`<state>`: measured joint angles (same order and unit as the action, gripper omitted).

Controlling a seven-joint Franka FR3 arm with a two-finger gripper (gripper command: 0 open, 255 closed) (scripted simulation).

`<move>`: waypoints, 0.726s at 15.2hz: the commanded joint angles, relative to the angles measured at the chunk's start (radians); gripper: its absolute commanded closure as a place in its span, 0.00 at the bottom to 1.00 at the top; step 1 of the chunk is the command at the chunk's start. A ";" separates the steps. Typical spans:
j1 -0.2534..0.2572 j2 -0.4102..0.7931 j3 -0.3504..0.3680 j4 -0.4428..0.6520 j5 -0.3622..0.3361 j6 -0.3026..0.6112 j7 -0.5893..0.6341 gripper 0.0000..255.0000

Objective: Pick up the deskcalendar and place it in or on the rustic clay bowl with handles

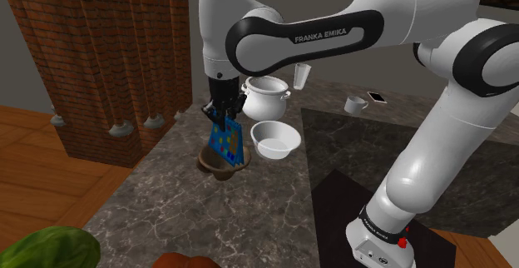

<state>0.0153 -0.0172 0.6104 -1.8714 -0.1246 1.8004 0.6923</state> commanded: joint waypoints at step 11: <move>0.001 0.001 0.002 0.031 0.001 -0.032 0.000 0.00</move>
<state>0.0167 -0.0114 0.6120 -1.8546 -0.1271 1.7860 0.6947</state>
